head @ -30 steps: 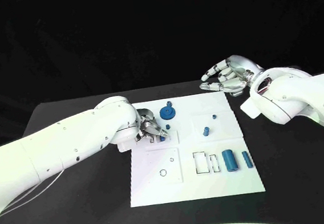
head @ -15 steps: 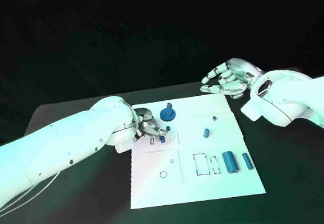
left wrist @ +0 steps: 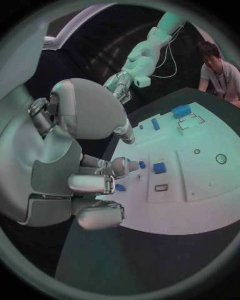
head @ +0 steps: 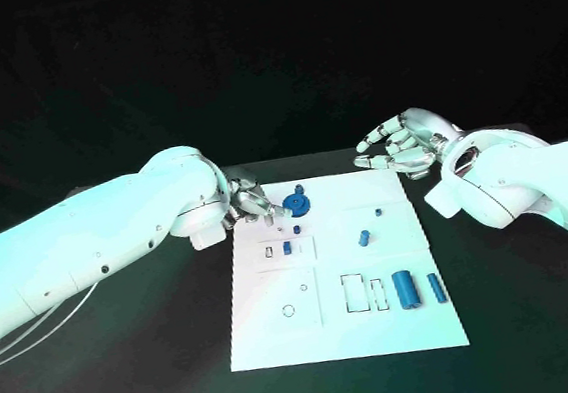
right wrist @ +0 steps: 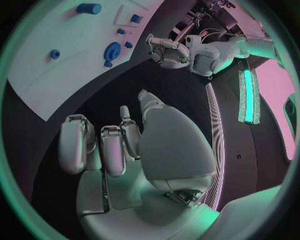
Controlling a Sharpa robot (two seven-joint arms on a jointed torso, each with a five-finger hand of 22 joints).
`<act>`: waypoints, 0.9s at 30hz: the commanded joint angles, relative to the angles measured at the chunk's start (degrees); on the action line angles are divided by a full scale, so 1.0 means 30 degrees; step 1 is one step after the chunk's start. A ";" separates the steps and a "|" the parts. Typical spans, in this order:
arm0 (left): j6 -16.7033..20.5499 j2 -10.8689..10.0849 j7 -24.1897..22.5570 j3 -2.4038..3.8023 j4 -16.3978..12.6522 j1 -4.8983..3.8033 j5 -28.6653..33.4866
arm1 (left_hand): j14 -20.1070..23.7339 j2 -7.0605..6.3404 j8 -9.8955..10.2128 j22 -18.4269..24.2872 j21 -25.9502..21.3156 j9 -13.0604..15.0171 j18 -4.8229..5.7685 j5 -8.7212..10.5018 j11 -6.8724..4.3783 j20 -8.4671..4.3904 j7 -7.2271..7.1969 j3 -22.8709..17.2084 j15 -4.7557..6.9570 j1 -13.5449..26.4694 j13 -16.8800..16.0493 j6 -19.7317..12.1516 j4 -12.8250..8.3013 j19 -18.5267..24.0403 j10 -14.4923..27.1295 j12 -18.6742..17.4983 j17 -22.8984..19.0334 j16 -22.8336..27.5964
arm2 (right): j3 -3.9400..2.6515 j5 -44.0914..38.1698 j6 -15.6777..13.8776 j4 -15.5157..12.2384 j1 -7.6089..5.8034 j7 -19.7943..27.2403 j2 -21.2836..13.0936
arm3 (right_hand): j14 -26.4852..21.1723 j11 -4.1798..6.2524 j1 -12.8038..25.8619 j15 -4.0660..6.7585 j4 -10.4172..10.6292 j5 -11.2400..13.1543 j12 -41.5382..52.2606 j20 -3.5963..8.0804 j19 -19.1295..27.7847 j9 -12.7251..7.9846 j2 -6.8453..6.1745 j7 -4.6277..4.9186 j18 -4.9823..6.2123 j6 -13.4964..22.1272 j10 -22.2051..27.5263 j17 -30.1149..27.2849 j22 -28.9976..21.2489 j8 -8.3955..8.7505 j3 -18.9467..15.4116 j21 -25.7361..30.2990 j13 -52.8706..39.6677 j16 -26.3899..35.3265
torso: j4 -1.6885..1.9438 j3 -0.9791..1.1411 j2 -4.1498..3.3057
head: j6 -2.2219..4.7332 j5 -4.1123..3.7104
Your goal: Assemble the parts on the task board
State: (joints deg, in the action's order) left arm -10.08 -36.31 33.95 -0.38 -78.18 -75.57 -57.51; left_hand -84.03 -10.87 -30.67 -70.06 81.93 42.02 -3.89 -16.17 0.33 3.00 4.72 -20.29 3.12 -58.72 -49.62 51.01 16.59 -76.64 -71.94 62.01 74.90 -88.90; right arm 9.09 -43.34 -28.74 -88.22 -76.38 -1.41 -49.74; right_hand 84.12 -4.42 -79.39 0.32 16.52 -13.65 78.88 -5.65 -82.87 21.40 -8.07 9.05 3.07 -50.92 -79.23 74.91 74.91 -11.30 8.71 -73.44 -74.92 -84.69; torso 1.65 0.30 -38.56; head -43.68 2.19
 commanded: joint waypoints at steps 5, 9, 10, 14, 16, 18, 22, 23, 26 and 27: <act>-0.0081 0.0465 -0.0924 0.0084 0.2386 -0.0589 0.0576 | -0.1137 0.0249 0.1308 0.1714 -0.0914 -0.0819 -0.0491 -0.0125 0.0595 0.0475 0.0603 0.0318 -0.0566 -0.1081 0.2164 -0.1318 0.0033 0.1296 0.1880 -0.1617 0.2708 0.0753 | -0.0002 -0.0178 0.0214 0.0010 0.0017 0.0078 -0.0019 | 0.0931 0.0089 0.0100 -0.0005 -0.0046 -0.0053 -0.0064 0.0039 -0.0035 0.0034 -0.0132 -0.0023 0.0297 0.0128 0.0067 0.0948 0.0585 -0.0116 0.0043 0.0105 -0.1431 0.0108 | -0.0046 -0.0024 -0.0095 | 0.0157 0.0059; -0.0172 0.0855 -0.1264 0.0099 0.3559 -0.0752 0.0430 | -0.1154 0.0219 0.1575 0.1659 -0.0916 -0.1023 -0.0484 -0.0149 0.0695 0.0565 0.0730 0.0412 -0.0650 -0.1433 0.2213 -0.1604 0.0008 0.1242 0.1946 -0.1576 0.2753 0.0729 | -0.0003 -0.0178 0.0222 -0.0001 0.0017 0.0080 -0.0015 | 0.0931 0.0089 0.0100 -0.0005 -0.0046 -0.0053 -0.0064 0.0039 -0.0035 0.0034 -0.0132 -0.0023 0.0297 0.0128 0.0067 0.0948 0.0585 -0.0116 0.0043 0.0105 -0.1431 0.0108 | -0.0080 -0.0032 -0.0133 | 0.0169 0.0091; -0.0258 0.0934 -0.1303 0.0101 0.3738 -0.0772 0.0347 | -0.1159 0.0230 0.1568 0.1638 -0.0907 -0.1028 -0.0480 -0.0154 0.0699 0.0570 0.0734 0.0413 -0.0654 -0.1457 0.2188 -0.1582 0.0009 0.1225 0.1931 -0.1551 0.2763 0.0723 | -0.0003 -0.0178 0.0224 -0.0005 0.0016 0.0082 -0.0017 | 0.0931 0.0089 0.0100 -0.0005 -0.0046 -0.0053 -0.0064 0.0039 -0.0035 0.0034 -0.0132 -0.0023 0.0297 0.0128 0.0067 0.0948 0.0585 -0.0116 0.0043 0.0105 -0.1431 0.0108 | -0.0093 -0.0039 -0.0157 | 0.0192 0.0104; -0.0959 0.1412 -0.1277 0.0105 0.4587 -0.0829 0.0020 | -0.1181 0.0346 0.1460 0.1590 -0.0892 -0.1051 -0.0475 -0.0228 0.0686 0.0604 0.0706 0.0398 -0.0662 -0.1705 0.2158 -0.1341 0.0007 0.1174 0.1898 -0.1466 0.2805 0.0698 | -0.0004 -0.0183 0.0229 -0.0008 0.0015 0.0080 -0.0029 | 0.0936 0.0091 0.0100 -0.0003 -0.0042 -0.0055 -0.0028 0.0042 -0.0050 0.0035 -0.0127 -0.0024 0.0291 0.0131 0.0029 0.0973 0.0603 -0.0124 0.0048 0.0085 -0.1463 0.0102 | -0.0092 -0.0083 -0.0254 | 0.0213 0.0096; -0.1346 0.1700 -0.1241 0.0092 0.5037 -0.0835 -0.0136 | -0.1178 0.0366 0.1449 0.1592 -0.0893 -0.1054 -0.0476 -0.0231 0.0683 0.0606 0.0699 0.0395 -0.0661 -0.1720 0.2194 -0.1319 0.0015 0.1174 0.1918 -0.1486 0.2796 0.0702 | -0.0005 -0.0186 0.0233 -0.0011 0.0015 0.0084 -0.0025 | 0.0936 0.0091 0.0100 -0.0003 -0.0042 -0.0055 -0.0028 0.0042 -0.0050 0.0035 -0.0127 -0.0024 0.0291 0.0131 0.0029 0.0973 0.0603 -0.0124 0.0048 0.0085 -0.1463 0.0102 | -0.0081 -0.0097 -0.0287 | 0.0229 0.0105; -0.1704 0.2032 -0.1215 0.0066 0.5522 -0.0816 -0.0378 | -0.1164 0.0377 0.1445 0.1643 -0.0916 -0.1055 -0.0487 -0.0229 0.0683 0.0608 0.0698 0.0396 -0.0661 -0.1720 0.2238 -0.1310 0.0023 0.1209 0.1943 -0.1515 0.2759 0.0719 | -0.0006 -0.0188 0.0239 -0.0023 0.0014 0.0090 -0.0017 | 0.0936 0.0091 0.0100 -0.0003 -0.0042 -0.0055 -0.0028 0.0042 -0.0050 0.0035 -0.0127 -0.0024 0.0291 0.0131 0.0029 0.0973 0.0603 -0.0124 0.0048 0.0085 -0.1463 0.0102 | -0.0069 -0.0126 -0.0346 | 0.0249 0.0123; -0.2259 0.2527 -0.1170 0.0013 0.6250 -0.0747 -0.0625 | -0.1142 0.0460 0.1414 0.1732 -0.0960 -0.1065 -0.0507 -0.0206 0.0682 0.0615 0.0694 0.0409 -0.0663 -0.1698 0.2257 -0.1250 0.0056 0.1269 0.1978 -0.1521 0.2704 0.0746 | -0.0007 -0.0176 0.0250 -0.0032 0.0013 0.0100 0.0006 | 0.0936 0.0091 0.0100 -0.0003 -0.0042 -0.0055 -0.0028 0.0042 -0.0050 0.0035 -0.0127 -0.0024 0.0291 0.0131 0.0029 0.0973 0.0603 -0.0124 0.0048 0.0085 -0.1463 0.0102 | -0.0077 -0.0173 -0.0407 | 0.0296 0.0093; -0.2401 0.2671 -0.1166 -0.0005 0.6472 -0.0724 -0.0634 | -0.1143 0.0482 0.1397 0.1724 -0.0958 -0.1066 -0.0505 -0.0197 0.0681 0.0618 0.0689 0.0420 -0.0662 -0.1687 0.2261 -0.1220 0.0061 0.1264 0.1984 -0.1519 0.2707 0.0744 | -0.0007 -0.0168 0.0253 -0.0031 0.0012 0.0100 0.0016 | 0.0936 0.0091 0.0100 -0.0003 -0.0042 -0.0055 -0.0028 0.0042 -0.0050 0.0035 -0.0127 -0.0024 0.0291 0.0131 0.0029 0.0973 0.0603 -0.0124 0.0048 0.0085 -0.1463 0.0102 | -0.0097 -0.0190 -0.0431 | 0.0301 0.0097; -0.2650 0.3052 -0.1202 -0.0054 0.7075 -0.0658 -0.0470 | -0.1133 0.0571 0.1344 0.1750 -0.0977 -0.1075 -0.0512 -0.0157 0.0679 0.0624 0.0682 0.0482 -0.0662 -0.1576 0.2269 -0.1131 0.0082 0.1282 0.2006 -0.1505 0.2687 0.0754 | -0.0008 -0.0155 0.0265 -0.0017 0.0012 0.0108 0.0055 | 0.0936 0.0091 0.0100 -0.0003 -0.0042 -0.0055 -0.0028 0.0042 -0.0050 0.0035 -0.0127 -0.0024 0.0291 0.0131 0.0029 0.0973 0.0603 -0.0124 0.0048 0.0085 -0.1463 0.0102 | -0.0134 -0.0184 -0.0457 | 0.0339 0.0156; -0.2687 0.3141 -0.1211 -0.0062 0.7212 -0.0641 -0.0384 | -0.1136 0.0619 0.1306 0.1738 -0.0976 -0.1077 -0.0510 -0.0141 0.0676 0.0627 0.0675 0.0527 -0.0661 -0.1495 0.2261 -0.1074 0.0083 0.1274 0.2009 -0.1486 0.2700 0.0747 | -0.0008 -0.0152 0.0267 -0.0012 0.0012 0.0109 0.0067 | 0.0936 0.0091 0.0100 -0.0003 -0.0042 -0.0055 -0.0028 0.0042 -0.0050 0.0035 -0.0127 -0.0024 0.0291 0.0131 0.0029 0.0973 0.0603 -0.0124 0.0048 0.0085 -0.1463 0.0102 | -0.0168 -0.0176 -0.0483 | 0.0341 0.0193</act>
State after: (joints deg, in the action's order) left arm -14.94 -27.31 31.12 -0.58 -57.07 -77.54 -58.38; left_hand -83.84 -9.58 -26.49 -64.85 79.38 38.86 -4.80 -16.65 2.35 4.61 6.72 -19.04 1.51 -63.23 -42.83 47.46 16.92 -72.78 -66.24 57.24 74.94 -86.78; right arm 9.07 -43.37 -28.72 -88.23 -76.36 -1.44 -49.62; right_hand 84.12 -4.42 -79.39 0.32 16.52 -13.65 78.88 -5.65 -82.87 21.45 -8.07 9.05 3.07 -50.92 -79.23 74.95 74.95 -11.30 8.71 -73.45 -74.91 -84.70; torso 1.34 -0.19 -39.79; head -42.70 2.55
